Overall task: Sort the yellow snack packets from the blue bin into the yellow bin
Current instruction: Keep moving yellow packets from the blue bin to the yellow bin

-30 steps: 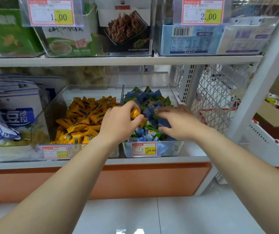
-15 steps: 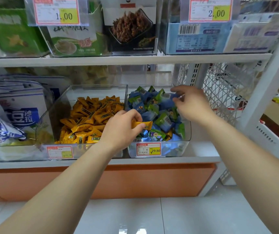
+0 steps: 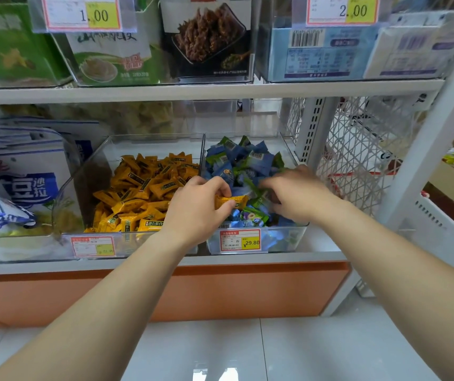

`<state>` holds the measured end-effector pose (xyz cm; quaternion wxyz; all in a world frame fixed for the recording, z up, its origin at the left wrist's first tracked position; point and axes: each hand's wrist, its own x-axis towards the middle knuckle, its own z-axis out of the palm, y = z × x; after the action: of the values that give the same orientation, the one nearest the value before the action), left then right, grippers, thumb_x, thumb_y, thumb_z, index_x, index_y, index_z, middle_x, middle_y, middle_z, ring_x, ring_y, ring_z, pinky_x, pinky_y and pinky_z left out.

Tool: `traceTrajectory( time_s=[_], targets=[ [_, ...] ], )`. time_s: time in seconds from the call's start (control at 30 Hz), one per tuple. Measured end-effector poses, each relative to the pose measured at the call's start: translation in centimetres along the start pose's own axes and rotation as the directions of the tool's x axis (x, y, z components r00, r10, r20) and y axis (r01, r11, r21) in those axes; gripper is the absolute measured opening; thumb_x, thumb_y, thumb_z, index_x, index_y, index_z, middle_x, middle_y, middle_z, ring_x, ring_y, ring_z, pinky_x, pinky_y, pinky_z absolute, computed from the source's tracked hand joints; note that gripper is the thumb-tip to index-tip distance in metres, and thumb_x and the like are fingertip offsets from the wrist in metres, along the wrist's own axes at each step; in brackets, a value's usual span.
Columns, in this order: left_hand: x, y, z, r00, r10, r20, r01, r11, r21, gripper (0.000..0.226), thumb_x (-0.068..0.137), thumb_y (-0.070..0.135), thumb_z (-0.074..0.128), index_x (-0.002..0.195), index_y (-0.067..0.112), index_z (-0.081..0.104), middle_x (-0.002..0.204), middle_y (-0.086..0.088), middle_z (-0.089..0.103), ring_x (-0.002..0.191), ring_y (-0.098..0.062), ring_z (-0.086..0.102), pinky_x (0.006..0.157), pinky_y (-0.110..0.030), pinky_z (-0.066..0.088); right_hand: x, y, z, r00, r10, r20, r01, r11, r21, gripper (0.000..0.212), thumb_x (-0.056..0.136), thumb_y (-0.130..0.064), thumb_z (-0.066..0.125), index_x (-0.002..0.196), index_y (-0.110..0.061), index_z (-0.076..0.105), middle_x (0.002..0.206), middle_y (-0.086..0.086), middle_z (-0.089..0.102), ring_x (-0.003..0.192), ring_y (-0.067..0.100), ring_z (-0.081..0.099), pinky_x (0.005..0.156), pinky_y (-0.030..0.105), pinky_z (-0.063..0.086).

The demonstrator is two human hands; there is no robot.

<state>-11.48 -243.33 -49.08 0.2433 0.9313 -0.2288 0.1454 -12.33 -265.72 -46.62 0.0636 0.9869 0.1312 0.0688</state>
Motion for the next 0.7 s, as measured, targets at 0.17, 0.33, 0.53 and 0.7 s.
traceTrajectory(
  time_s=[0.17,0.33,0.53,0.7],
  targets=[
    [-0.17,-0.04,-0.18,1.000,0.017,-0.007,-0.017,1.000,-0.004,0.020,0.088,0.051,0.063,0.101,0.037,0.058,0.093,0.010,0.050,0.090,-0.012,0.050,0.081,-0.043,0.053,0.32,0.74,-0.18,0.999,-0.038,-0.001,0.038,0.998,0.056,0.018,0.078,-0.041,0.071,0.092,-0.032,0.063,0.098,-0.006,0.057,0.095,0.022,0.056,0.074,0.032,0.037],
    [-0.30,0.06,-0.20,0.999,0.052,-0.016,-0.052,0.999,0.012,0.021,0.090,0.047,0.064,0.107,0.036,0.060,0.092,0.011,0.052,0.099,-0.016,0.053,0.083,-0.044,0.052,0.37,0.34,0.06,1.000,-0.020,0.012,0.019,0.999,0.042,0.038,0.079,-0.048,0.068,0.113,-0.036,0.056,0.088,-0.010,0.065,0.093,0.021,0.061,0.081,0.033,0.036],
    [-0.28,-0.05,-0.22,0.996,0.085,-0.024,-0.084,0.995,0.052,0.027,0.093,0.043,0.063,0.118,0.035,0.068,0.106,0.001,0.064,0.112,-0.020,0.052,0.085,-0.042,0.049,0.43,0.42,0.33,0.999,-0.025,0.021,0.025,0.999,-0.034,0.037,0.082,-0.045,0.066,0.118,-0.040,0.059,0.110,-0.002,0.052,0.111,0.026,0.049,0.080,0.033,0.032],
    [-0.26,0.00,-0.22,0.996,0.080,-0.043,-0.078,0.996,0.044,0.023,0.093,0.041,0.063,0.115,0.035,0.069,0.103,0.004,0.062,0.109,-0.019,0.053,0.084,-0.041,0.048,0.61,0.32,0.26,1.000,-0.003,0.026,0.004,0.998,-0.066,0.041,0.082,-0.047,0.068,0.121,-0.035,0.061,0.118,-0.001,0.054,0.113,0.025,0.047,0.087,0.036,0.035]
  ],
)
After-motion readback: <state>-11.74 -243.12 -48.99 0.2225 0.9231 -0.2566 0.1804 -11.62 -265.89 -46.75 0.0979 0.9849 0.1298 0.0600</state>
